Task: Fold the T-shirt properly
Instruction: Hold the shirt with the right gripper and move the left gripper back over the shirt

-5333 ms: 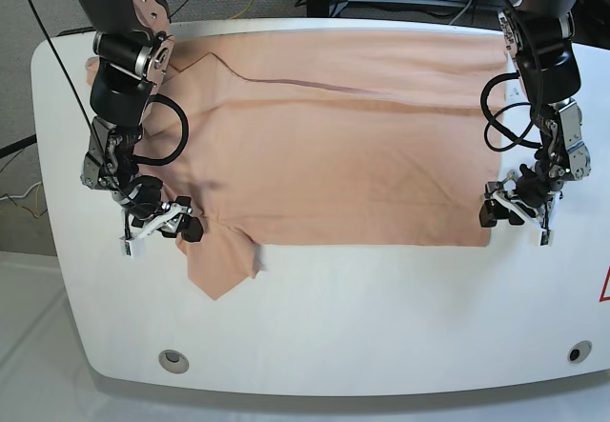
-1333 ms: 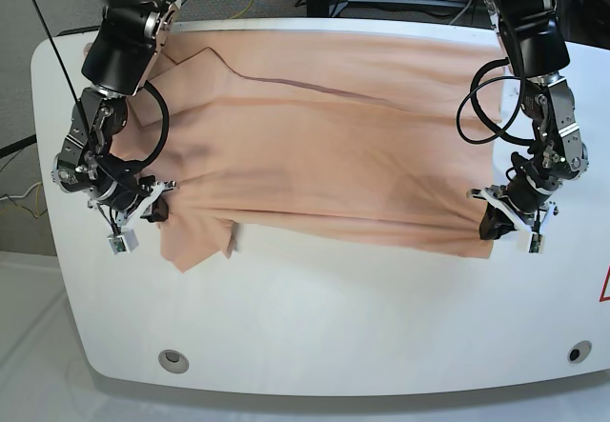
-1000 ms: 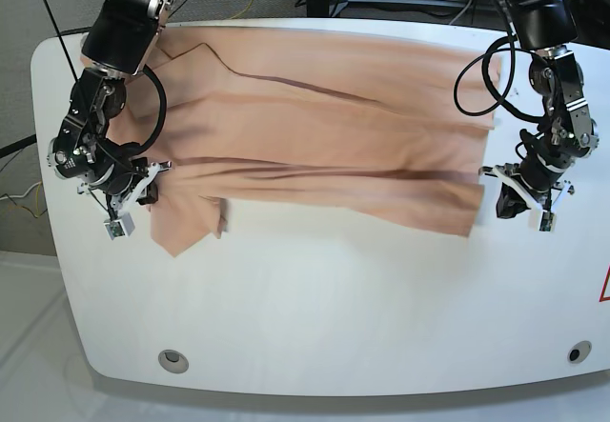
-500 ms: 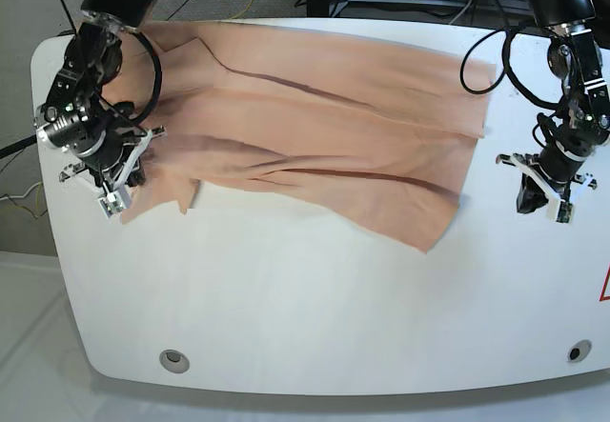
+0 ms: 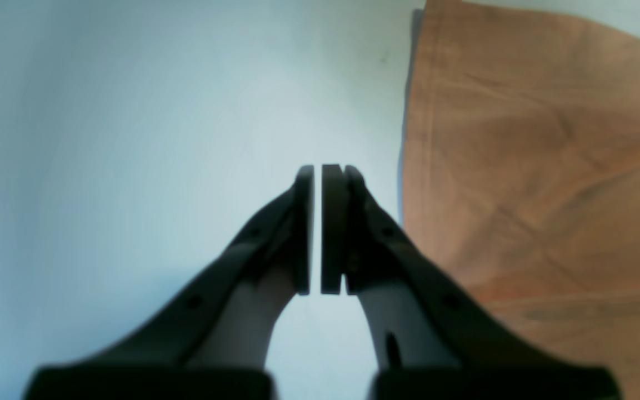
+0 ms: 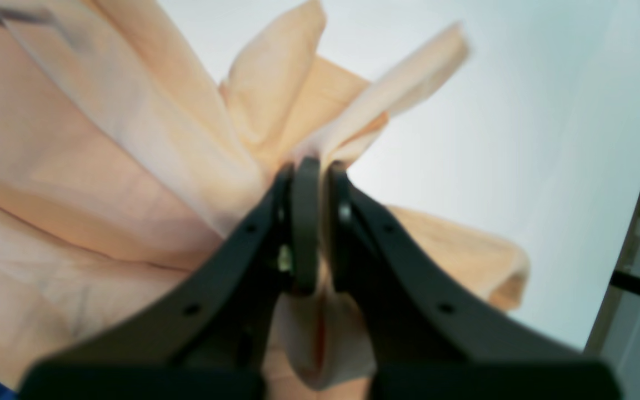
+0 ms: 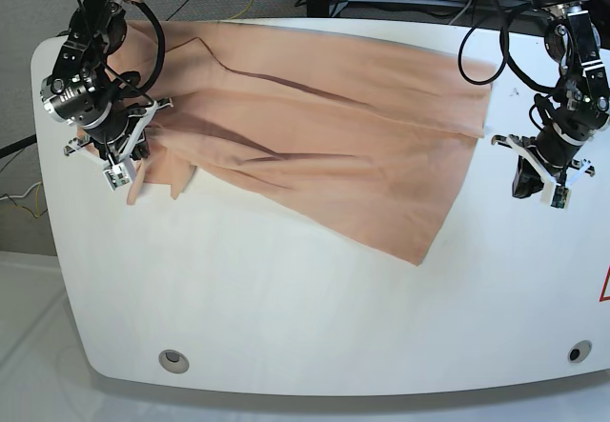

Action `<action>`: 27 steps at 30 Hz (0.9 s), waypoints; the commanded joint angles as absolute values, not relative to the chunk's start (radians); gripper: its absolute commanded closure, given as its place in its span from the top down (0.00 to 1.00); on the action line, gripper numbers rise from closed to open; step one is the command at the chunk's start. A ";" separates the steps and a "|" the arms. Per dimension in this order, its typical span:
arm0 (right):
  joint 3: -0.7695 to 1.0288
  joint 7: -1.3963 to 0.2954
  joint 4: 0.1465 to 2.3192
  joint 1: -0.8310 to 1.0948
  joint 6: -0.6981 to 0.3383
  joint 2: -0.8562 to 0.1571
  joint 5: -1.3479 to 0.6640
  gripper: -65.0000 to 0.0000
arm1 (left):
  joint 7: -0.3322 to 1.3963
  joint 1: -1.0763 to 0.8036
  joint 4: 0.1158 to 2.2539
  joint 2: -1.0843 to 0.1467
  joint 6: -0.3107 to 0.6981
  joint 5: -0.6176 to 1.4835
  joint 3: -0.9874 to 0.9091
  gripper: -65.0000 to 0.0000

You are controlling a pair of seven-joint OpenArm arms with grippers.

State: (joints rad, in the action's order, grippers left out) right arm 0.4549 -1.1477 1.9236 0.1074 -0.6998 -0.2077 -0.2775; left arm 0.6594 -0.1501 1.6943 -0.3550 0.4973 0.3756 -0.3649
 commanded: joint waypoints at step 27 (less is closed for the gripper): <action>0.501 -1.120 1.958 0.208 -0.698 -0.214 -0.342 0.00 | 0.633 -0.250 1.730 -0.355 0.508 0.372 -0.402 0.00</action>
State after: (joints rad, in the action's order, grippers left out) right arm 0.4946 -1.1347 1.9415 0.2108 -0.6994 -0.2024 -0.3374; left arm 0.6579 -0.2634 1.7229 -0.3462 0.5060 0.3634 -0.3965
